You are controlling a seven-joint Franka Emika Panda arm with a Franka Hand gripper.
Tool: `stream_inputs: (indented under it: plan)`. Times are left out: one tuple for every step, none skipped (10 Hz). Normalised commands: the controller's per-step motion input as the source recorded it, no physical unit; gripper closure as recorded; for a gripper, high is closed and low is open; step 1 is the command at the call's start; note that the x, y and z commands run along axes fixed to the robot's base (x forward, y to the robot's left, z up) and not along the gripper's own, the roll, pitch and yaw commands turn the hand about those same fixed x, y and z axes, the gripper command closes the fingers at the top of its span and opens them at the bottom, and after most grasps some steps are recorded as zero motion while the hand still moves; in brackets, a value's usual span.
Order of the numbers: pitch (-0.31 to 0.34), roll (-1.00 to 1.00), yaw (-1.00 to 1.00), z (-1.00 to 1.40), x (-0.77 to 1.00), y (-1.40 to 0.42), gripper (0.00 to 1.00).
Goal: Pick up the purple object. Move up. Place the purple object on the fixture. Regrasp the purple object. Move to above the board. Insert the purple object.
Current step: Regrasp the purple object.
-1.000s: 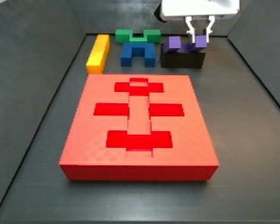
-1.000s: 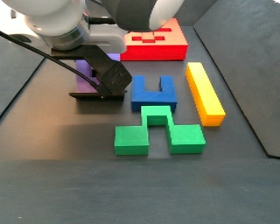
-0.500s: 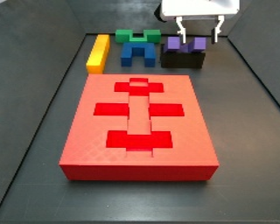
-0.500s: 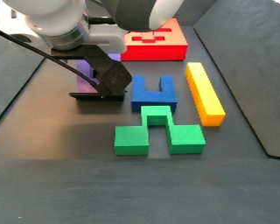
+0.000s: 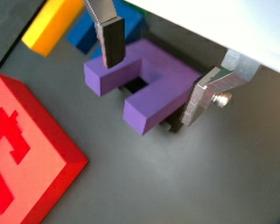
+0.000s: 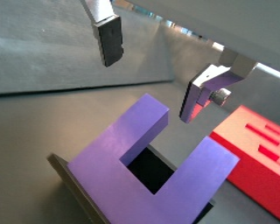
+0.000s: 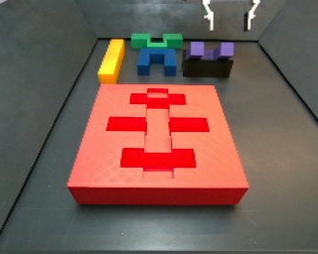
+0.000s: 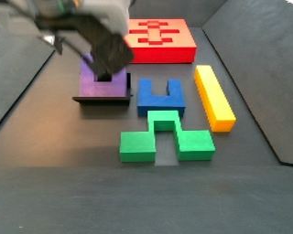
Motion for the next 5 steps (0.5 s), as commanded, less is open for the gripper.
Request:
stream_inputs:
  plan:
    - [-0.014, 1.0, 0.06, 0.15, -0.08, 0.0, 0.0]
    - [-0.051, 1.0, 0.07, 0.03, -0.06, 0.0, 0.0]
    - [-0.08, 1.0, 0.09, 0.01, -0.03, -0.03, 0.0]
    - [-0.091, 1.0, 0.09, 0.01, -0.01, -0.06, 0.0]
    - [-0.089, 1.0, 0.1, 0.03, 0.0, -0.1, 0.0]
